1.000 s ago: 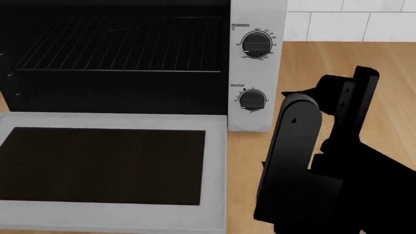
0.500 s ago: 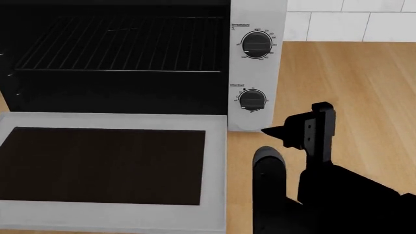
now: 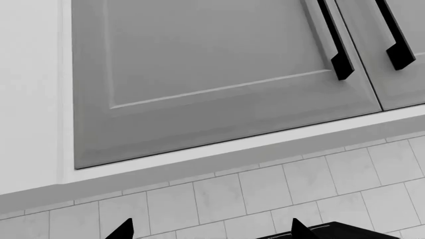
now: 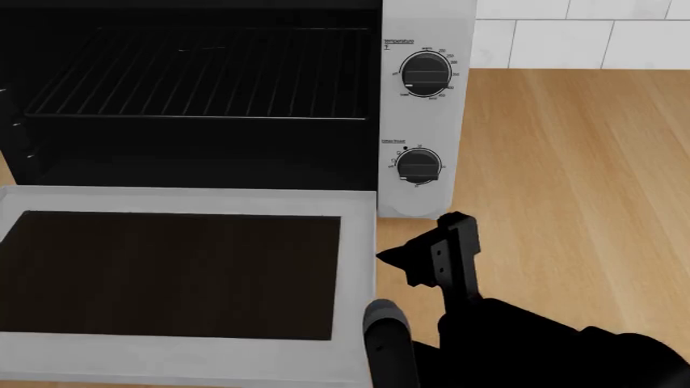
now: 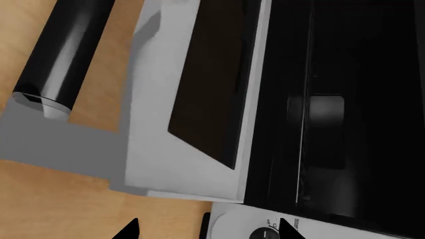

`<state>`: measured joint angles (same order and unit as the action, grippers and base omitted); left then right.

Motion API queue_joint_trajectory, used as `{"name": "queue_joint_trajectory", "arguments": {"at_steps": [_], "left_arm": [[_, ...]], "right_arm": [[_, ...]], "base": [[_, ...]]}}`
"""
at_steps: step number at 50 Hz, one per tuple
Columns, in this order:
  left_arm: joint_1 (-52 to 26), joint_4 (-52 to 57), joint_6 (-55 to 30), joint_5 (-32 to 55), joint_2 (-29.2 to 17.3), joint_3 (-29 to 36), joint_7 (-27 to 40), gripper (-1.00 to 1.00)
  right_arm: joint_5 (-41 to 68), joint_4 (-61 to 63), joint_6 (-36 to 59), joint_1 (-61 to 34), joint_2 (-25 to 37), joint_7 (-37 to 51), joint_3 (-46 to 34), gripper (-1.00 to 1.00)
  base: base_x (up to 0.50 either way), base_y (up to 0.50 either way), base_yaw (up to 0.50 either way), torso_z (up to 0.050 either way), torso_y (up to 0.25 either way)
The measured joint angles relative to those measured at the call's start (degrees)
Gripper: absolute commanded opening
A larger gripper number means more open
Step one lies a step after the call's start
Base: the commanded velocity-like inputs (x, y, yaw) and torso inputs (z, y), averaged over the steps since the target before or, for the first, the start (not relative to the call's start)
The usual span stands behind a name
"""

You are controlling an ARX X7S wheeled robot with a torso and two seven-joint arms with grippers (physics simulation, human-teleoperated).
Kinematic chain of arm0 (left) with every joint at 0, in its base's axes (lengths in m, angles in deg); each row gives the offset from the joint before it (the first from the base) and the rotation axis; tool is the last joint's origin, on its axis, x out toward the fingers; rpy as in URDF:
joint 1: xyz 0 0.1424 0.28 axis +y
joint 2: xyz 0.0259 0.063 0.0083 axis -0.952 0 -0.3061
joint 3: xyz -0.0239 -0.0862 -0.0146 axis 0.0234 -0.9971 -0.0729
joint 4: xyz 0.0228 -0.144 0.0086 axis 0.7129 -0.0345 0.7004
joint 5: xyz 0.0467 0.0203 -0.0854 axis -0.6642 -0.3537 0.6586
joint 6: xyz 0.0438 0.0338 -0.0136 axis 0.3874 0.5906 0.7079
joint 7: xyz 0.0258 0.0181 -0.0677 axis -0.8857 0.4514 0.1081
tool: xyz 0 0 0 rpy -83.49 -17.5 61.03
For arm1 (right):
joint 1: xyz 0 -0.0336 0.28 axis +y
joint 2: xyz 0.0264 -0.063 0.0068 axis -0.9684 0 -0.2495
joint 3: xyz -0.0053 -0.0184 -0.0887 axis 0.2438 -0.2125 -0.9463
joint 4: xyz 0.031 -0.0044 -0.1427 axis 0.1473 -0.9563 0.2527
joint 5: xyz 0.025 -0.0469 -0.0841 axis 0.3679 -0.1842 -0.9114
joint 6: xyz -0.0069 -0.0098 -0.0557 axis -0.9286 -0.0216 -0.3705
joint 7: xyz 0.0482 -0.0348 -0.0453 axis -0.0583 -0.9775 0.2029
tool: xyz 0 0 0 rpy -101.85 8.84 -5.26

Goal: Close the toaster oven door.

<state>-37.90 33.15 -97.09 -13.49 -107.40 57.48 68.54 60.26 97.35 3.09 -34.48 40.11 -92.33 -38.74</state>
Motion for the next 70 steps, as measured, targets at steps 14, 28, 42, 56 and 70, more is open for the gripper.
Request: {"name": "queue_joint_trajectory", "arguments": {"at_steps": [14, 28, 42, 56, 70], "left_arm": [[0.14, -0.36, 0.64, 0.01, -0.33, 0.61, 0.41, 1.0], [0.33, -0.23, 0.72, 0.3, -0.54, 0.99, 0.91, 1.0], [0.51, -0.33, 1.08, 0.48, -0.75, 1.52, 1.37, 1.0], [0.71, 0.17, 0.69, 1.25, -1.14, 0.68, 1.73, 1.0], [1.25, 0.71, 0.58, 1.94, -1.58, -0.36, 2.07, 1.0]], "right_arm": [[-1.42, -4.23, -4.21, 0.08, -2.65, 0.79, -2.46, 1.0], [-2.77, -5.52, -6.95, -0.78, -3.69, 2.32, -2.85, 1.0], [-3.76, -6.0, -9.91, -1.42, -4.23, 4.96, -2.48, 1.0], [-4.96, -5.68, -10.32, -1.1, -4.94, 11.09, 0.05, 1.0], [1.77, -7.16, -8.95, 1.22, -6.75, 17.02, 3.51, 1.0]], "base": [[0.0, 0.0, 0.0, 0.0, 0.0], [0.0, 0.0, 0.0, 0.0, 0.0], [0.0, 0.0, 0.0, 0.0, 0.0], [0.0, 0.0, 0.0, 0.0, 0.001], [0.0, 0.0, 0.0, 0.0, 0.001]]}}
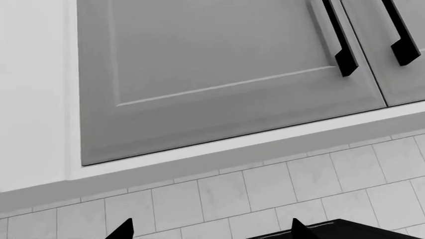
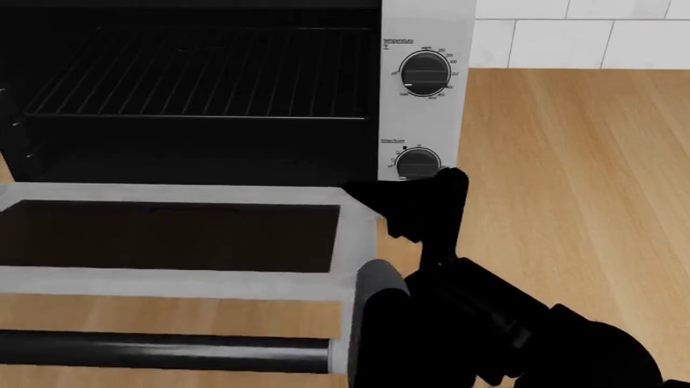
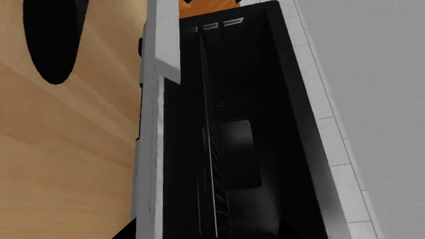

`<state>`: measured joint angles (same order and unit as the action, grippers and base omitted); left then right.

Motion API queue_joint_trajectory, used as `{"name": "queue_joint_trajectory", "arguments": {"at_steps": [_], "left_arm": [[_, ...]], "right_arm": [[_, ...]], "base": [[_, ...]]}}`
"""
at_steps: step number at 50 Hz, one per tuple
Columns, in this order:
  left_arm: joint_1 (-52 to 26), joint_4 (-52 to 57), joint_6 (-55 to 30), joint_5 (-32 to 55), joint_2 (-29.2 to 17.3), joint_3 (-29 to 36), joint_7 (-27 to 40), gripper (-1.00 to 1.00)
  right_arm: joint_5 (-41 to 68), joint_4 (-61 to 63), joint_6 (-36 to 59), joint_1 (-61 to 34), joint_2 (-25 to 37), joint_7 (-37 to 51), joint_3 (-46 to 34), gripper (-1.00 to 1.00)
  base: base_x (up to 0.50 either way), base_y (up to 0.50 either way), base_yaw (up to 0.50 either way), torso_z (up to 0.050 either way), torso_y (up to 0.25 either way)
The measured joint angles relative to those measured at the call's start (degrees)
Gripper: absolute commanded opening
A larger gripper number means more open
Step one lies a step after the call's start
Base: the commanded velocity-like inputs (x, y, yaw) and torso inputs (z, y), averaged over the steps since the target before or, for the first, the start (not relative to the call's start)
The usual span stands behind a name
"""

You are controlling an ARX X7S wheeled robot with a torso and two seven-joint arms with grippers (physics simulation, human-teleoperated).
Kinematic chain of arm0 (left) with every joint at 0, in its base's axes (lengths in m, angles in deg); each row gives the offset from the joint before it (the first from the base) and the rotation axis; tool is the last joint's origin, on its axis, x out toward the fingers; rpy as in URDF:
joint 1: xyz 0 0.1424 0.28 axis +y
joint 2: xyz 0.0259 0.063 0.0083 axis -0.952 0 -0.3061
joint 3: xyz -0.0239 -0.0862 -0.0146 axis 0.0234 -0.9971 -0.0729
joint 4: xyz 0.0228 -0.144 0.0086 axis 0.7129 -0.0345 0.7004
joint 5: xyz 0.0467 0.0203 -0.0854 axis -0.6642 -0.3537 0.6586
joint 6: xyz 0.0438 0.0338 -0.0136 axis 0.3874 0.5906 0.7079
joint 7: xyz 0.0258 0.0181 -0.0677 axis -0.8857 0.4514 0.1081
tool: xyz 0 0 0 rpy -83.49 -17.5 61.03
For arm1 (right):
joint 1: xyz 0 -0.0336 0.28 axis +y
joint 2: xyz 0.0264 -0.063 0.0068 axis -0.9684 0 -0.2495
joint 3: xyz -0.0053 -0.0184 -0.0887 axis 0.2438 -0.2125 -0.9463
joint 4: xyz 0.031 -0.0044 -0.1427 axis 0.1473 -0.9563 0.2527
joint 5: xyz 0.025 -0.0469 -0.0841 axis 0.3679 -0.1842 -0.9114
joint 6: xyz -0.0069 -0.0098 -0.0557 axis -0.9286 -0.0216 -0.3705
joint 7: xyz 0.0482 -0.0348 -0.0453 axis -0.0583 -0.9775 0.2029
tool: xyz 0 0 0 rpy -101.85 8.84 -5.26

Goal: Close the toaster oven door.

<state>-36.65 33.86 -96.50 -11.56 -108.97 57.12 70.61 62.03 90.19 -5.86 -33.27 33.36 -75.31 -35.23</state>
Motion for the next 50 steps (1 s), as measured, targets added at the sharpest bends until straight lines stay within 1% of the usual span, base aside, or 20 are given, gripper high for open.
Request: {"name": "queue_joint_trajectory", "arguments": {"at_steps": [14, 26, 42, 47, 50], "left_arm": [[-0.03, 0.88, -1.0, 1.06, -0.52, -1.44, 0.47, 1.0], [0.51, 1.35, -1.16, 1.68, -0.99, -2.45, 0.73, 1.0], [0.8, 2.23, -2.08, 2.93, -1.66, -4.22, 1.2, 1.0], [1.02, 2.39, -2.13, 3.19, -1.88, -4.59, 1.34, 1.0], [1.22, 2.5, -2.11, 3.35, -2.01, -4.92, 1.4, 1.0]], "right_arm": [[10.3, -3.43, -0.19, 2.51, -0.56, 4.23, 1.2, 1.0], [16.55, -5.92, -1.51, 4.25, -1.78, 4.86, 3.33, 1.0], [29.74, -9.96, -0.81, 5.57, -5.64, 3.41, 8.03, 1.0], [33.55, -11.16, -0.62, 5.87, -7.2, 4.14, 9.34, 1.0], [35.2, -11.69, -0.27, 5.46, -9.25, 5.9, 11.1, 1.0]], "base": [[0.01, 0.01, 0.02, 0.0, 0.0], [0.01, 0.02, 0.02, 0.0, 0.0], [0.01, 0.02, 0.03, 0.0, 0.0], [0.01, 0.02, 0.02, 0.0, 0.0], [0.0, 0.02, 0.02, 0.0, 0.0]]}}
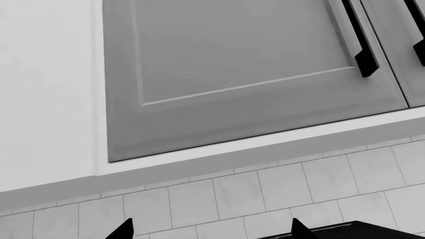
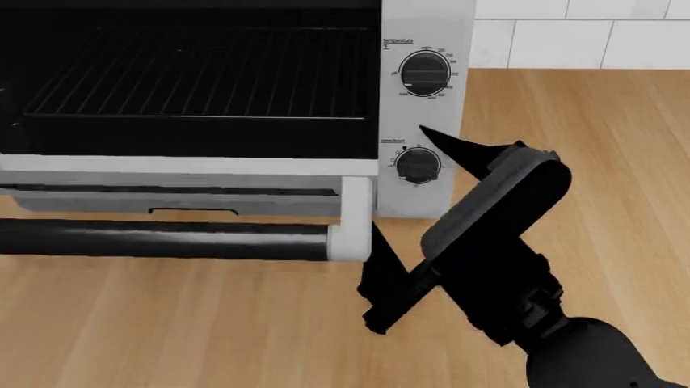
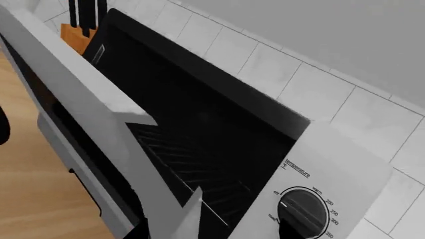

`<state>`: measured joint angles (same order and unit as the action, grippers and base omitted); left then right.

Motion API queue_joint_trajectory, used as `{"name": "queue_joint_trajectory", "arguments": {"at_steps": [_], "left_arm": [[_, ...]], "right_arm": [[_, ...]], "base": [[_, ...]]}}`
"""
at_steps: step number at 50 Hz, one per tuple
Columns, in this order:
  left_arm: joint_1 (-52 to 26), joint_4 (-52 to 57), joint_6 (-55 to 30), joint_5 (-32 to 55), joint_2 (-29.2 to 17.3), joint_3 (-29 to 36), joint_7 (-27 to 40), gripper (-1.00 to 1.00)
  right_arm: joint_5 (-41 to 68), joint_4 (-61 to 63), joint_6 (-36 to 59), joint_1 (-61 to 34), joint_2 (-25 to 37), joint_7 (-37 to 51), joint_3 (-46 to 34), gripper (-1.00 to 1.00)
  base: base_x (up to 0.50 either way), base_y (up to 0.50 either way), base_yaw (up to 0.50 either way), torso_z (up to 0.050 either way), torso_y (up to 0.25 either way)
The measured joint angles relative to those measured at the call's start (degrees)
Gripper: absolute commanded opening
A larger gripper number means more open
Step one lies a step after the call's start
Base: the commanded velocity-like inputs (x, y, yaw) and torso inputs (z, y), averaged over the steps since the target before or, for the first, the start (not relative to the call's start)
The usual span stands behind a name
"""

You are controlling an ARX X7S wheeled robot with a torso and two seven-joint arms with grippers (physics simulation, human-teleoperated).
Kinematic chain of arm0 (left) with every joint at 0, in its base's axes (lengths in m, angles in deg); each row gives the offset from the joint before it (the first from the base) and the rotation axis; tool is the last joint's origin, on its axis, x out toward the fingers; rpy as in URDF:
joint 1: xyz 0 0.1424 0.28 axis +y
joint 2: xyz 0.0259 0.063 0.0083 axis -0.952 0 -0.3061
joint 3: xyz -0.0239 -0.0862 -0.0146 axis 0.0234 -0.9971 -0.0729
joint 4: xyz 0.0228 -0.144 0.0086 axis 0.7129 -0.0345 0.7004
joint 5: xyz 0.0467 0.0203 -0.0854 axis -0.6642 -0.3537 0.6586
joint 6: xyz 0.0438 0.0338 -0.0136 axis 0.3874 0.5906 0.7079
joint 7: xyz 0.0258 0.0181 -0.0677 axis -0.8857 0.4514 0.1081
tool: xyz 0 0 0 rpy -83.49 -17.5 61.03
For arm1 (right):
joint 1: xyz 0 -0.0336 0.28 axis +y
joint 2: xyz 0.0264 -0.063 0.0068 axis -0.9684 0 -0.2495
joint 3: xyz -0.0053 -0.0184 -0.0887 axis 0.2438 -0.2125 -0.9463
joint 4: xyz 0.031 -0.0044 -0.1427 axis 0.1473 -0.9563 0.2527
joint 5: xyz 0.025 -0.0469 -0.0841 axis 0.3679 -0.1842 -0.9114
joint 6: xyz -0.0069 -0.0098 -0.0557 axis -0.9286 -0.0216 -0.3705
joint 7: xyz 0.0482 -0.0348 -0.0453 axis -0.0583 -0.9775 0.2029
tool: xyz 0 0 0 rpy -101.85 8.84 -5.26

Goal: Close the toaster oven door.

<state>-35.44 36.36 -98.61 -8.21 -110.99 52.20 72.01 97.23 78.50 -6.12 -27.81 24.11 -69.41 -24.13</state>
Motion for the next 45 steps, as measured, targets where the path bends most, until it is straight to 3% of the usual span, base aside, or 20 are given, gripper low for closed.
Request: {"name": "queue_joint_trajectory", "arguments": {"at_steps": [15, 28, 45], "left_arm": [[0.51, 0.61, -0.4, 1.11, -0.65, -1.83, 0.4, 1.0], [0.45, 1.08, -1.01, 2.31, -1.17, -2.96, 0.99, 1.0], [1.55, 0.95, -0.01, 3.14, -1.97, -3.46, 1.69, 1.0]], "right_arm": [[3.83, -2.87, 2.1, -2.96, -10.54, 5.6, 3.8, 1.0], [-0.3, -9.21, 6.25, -7.34, -19.17, 13.78, 3.03, 1.0], [-4.81, -20.35, 10.2, -12.58, -25.75, 23.27, 3.26, 1.0]], "base": [[0.0, 0.01, 0.0, 0.001, 0.001], [0.0, 0.0, 0.0, 0.0, 0.0], [0.0, 0.0, 0.0, 0.0, 0.0]]}}
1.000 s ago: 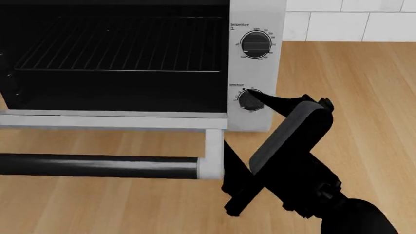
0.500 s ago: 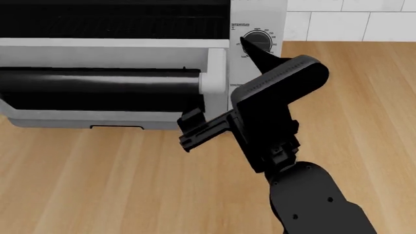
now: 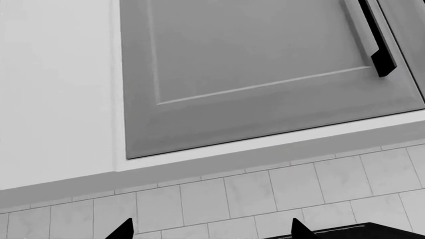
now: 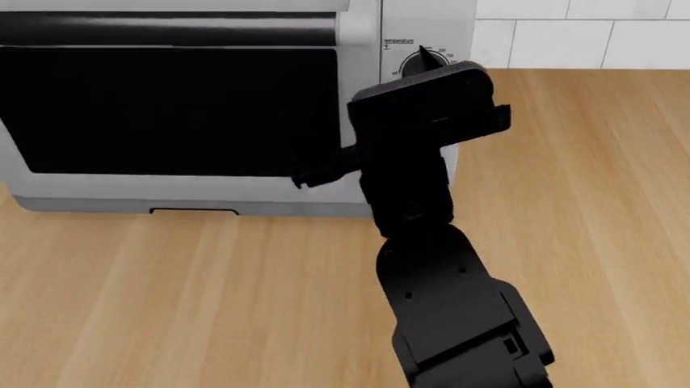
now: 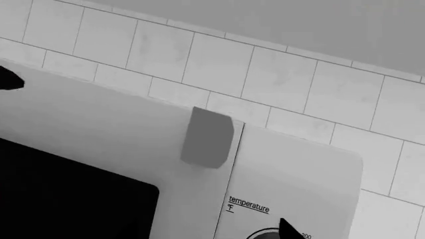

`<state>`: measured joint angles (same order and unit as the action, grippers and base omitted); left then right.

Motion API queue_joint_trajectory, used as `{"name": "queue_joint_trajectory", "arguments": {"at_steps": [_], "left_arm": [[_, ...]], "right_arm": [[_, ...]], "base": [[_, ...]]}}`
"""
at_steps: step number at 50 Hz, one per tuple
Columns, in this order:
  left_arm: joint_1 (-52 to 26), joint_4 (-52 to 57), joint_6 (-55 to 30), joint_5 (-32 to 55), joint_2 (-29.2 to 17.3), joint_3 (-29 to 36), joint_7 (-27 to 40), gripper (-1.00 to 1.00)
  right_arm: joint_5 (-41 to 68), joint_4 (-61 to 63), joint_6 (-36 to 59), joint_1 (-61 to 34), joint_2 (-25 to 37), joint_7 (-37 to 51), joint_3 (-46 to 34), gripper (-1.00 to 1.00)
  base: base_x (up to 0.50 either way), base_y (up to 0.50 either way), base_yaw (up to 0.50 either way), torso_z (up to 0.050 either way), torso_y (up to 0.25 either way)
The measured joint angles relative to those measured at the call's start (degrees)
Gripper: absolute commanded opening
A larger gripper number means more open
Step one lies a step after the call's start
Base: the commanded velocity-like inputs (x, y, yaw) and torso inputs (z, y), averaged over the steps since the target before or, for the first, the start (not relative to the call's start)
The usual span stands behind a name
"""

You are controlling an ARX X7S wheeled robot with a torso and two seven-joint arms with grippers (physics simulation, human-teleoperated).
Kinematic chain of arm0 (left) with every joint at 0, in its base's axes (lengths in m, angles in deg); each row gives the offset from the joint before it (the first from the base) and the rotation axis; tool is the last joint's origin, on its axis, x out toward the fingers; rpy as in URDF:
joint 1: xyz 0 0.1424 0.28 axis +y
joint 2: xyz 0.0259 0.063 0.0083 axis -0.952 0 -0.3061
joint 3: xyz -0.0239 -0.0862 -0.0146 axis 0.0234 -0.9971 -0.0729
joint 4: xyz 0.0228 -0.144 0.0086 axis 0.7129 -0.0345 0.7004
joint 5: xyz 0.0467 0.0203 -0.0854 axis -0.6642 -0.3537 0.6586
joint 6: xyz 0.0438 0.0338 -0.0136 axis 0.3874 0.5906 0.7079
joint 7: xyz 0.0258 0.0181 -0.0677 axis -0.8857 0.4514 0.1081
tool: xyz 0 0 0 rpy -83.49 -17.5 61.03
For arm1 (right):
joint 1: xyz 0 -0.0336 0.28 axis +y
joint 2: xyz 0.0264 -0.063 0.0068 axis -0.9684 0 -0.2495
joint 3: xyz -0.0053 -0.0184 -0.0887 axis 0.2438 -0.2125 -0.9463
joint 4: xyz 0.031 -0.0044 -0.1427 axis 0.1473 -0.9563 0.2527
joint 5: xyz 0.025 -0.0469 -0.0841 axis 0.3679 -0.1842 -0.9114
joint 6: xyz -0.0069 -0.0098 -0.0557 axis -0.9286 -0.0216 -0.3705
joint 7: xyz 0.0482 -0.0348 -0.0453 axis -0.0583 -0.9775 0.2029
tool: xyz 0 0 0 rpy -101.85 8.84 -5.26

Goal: Close the toaster oven door.

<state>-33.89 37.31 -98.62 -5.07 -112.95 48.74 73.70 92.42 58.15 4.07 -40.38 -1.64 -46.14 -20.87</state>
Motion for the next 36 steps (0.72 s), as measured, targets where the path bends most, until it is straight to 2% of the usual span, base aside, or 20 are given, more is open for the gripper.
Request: {"name": "queue_joint_trajectory", "arguments": {"at_steps": [10, 24, 36], "left_arm": [[1.22, -0.3, 1.35, 0.13, -0.61, -0.23, 0.35, 1.0], [3.19, -0.69, 3.23, 0.29, -1.4, -0.84, 0.66, 1.0], [3.63, -0.58, 3.52, 1.13, -1.68, -0.91, 1.42, 1.0]], "right_arm": [[-1.73, -7.07, -0.24, -4.29, -2.58, 0.79, -1.09, 1.0], [-3.59, -9.59, -2.51, -4.48, -4.88, 4.71, -3.63, 1.0], [-1.91, -1.67, 4.8, -3.9, -1.87, 5.05, -2.4, 1.0]], "base": [[0.0, 0.0, 0.0, 0.0, 0.0], [0.04, 0.01, 0.02, 0.004, 0.0], [0.02, 0.01, 0.01, 0.002, 0.0]]}}
